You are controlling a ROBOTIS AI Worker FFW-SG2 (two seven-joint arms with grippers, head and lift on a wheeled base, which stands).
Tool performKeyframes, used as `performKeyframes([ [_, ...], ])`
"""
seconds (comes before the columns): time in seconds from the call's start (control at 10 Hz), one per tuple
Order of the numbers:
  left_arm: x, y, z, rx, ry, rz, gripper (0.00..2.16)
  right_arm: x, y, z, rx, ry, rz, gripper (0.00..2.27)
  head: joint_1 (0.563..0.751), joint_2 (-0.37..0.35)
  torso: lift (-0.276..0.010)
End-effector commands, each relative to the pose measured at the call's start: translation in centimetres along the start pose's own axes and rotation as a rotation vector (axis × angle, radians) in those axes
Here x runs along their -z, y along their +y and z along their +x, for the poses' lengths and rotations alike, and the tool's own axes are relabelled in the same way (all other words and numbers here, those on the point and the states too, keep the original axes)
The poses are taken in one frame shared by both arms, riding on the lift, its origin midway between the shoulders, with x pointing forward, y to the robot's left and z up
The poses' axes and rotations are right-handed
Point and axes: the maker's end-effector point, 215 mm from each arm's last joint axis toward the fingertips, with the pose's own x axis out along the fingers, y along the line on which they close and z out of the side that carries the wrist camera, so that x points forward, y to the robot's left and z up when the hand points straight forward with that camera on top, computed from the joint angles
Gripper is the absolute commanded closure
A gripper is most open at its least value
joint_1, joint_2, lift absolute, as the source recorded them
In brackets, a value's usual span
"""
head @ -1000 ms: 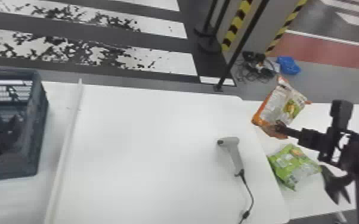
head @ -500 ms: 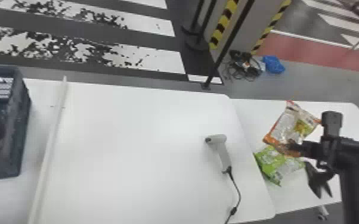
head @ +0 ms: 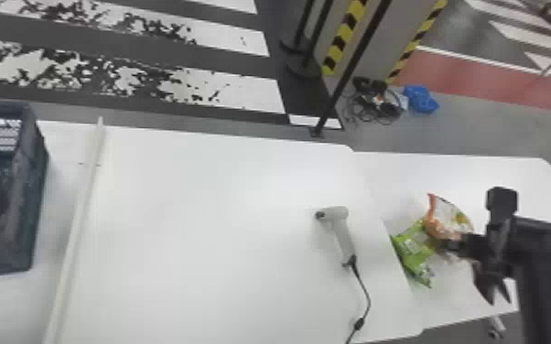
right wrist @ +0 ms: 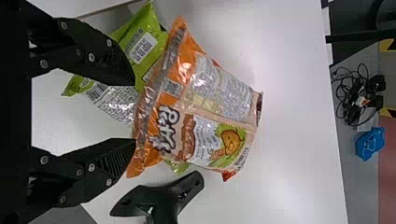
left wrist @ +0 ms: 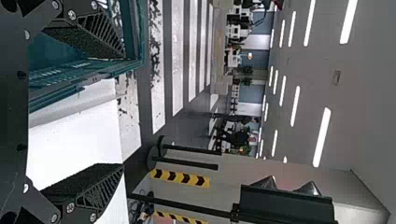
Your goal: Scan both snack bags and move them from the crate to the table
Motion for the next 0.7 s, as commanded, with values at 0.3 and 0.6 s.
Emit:
performKeyframes([
  [0.3,-0.4,-1.5,0.5,0.013,-0.001,-0.007,0.18,-1.3,11.1,-5.0,-0.142,-0.272,-0.069,0.05,0.695,-0.350,-0.035],
  [0.6,0.0,-3.4,0.7,0.021,0.011,-0.012,0.18,-0.3,22.0,-11.2,-0.281,-0.446,-0.153,0.05,0.695,-0.350,-0.035],
])
